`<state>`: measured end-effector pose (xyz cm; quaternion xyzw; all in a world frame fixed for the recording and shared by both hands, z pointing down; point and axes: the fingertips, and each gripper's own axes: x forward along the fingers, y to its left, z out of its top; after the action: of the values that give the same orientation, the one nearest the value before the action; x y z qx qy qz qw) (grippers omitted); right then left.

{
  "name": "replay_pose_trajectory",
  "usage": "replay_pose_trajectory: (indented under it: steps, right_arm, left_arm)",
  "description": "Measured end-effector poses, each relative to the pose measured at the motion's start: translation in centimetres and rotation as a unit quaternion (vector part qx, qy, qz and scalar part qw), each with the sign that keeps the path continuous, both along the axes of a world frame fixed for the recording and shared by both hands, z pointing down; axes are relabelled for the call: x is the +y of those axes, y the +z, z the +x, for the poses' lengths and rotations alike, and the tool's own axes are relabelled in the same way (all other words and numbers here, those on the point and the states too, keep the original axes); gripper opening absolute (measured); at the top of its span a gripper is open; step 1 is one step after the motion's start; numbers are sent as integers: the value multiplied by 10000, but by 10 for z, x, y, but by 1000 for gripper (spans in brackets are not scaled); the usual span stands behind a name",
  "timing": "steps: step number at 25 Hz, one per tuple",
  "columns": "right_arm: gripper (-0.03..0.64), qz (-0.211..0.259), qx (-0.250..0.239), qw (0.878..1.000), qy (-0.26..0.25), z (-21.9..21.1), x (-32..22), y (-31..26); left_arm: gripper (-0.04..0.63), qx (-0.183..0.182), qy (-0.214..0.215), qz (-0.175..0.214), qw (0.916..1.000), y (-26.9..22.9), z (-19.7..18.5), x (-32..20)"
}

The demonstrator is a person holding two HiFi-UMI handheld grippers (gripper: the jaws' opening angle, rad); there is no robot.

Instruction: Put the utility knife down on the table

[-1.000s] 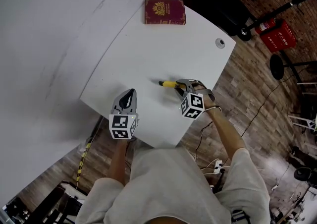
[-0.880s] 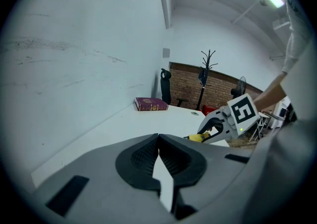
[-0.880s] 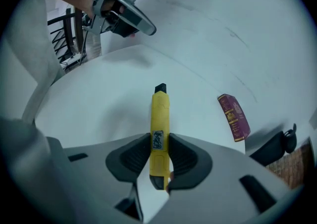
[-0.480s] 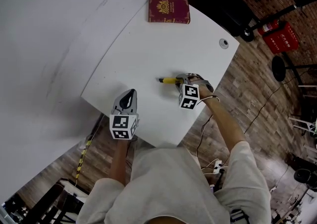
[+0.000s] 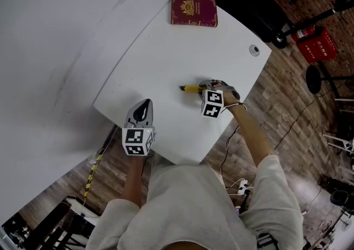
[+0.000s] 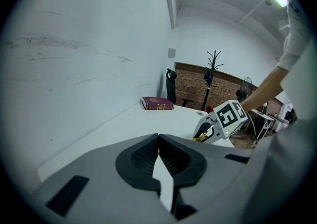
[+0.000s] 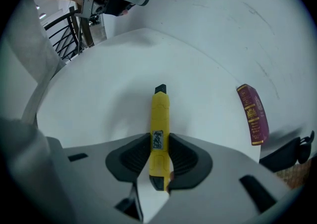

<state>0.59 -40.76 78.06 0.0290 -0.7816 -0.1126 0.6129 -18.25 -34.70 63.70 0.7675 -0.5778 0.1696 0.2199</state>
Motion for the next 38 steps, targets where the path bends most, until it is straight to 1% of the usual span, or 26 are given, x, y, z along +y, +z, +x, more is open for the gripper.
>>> replay_pose_trajectory:
  steps: [4,9,11,13,14,15,17,21,25,31,35,38]
  right_arm:
    - [112,-145,-33,9999,34,0,1,-1]
    - [117,-144,-51,9999,16,1,-1,2]
    - [131,-116,-55,9999,-10,1,-2,2]
    - [160,-184,-79,9998,6,1,-1,1]
    - [188,-238,-98,9997,29,0,0,0]
    - [198,-260,-123,9996,51,0,0,-1]
    - [194,-204,-193,9996,85,-1,-1,-5]
    - [152,-19,-434,9988,212,-4,-3,-19]
    - [113,76,-711,9964,463,-2,1,-34]
    - [30,232,-1015,9902,927,12,13,-47]
    - [9,219,-1133,9865,1162,26,33,-54]
    - [-2,170,-1297,9813,1414,34,45,-59]
  left_arm:
    - [7,10,-10,-10,10000,1,1,1]
    - [6,7,-11,-23,10000,1,2,1]
    - [6,5,-18,-24,10000,2,1,2]
    - [6,-4,-20,-27,10000,1,2,3]
    - [6,-8,-22,-29,10000,1,2,4]
    - [6,-11,-23,-29,10000,1,1,4]
    - [6,-17,-20,-18,10000,0,1,3]
    - [6,-25,6,19,10000,-3,2,3]
    - [6,-50,59,64,9999,-7,6,5]
    - [6,-81,188,142,9997,-12,16,6]
    - [6,-113,286,203,9993,-21,25,11]
    - [6,-132,348,245,9990,-25,32,15]
